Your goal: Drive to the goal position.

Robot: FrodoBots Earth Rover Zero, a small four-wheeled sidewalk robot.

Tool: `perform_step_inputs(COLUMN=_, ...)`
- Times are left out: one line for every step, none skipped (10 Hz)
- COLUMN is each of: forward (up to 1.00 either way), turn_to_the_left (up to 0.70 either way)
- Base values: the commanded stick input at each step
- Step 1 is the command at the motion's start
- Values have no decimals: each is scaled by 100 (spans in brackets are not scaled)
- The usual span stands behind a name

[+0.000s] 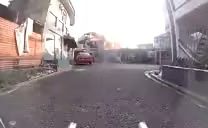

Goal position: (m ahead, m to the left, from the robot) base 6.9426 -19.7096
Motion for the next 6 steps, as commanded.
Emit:
perform_step_inputs(forward=70, turn_to_the_left=0)
perform_step_inputs(forward=70, turn_to_the_left=0)
perform_step_inputs(forward=70, turn_to_the_left=0)
perform_step_inputs(forward=70, turn_to_the_left=0)
perform_step_inputs(forward=70, turn_to_the_left=0)
perform_step_inputs(forward=70, turn_to_the_left=0)
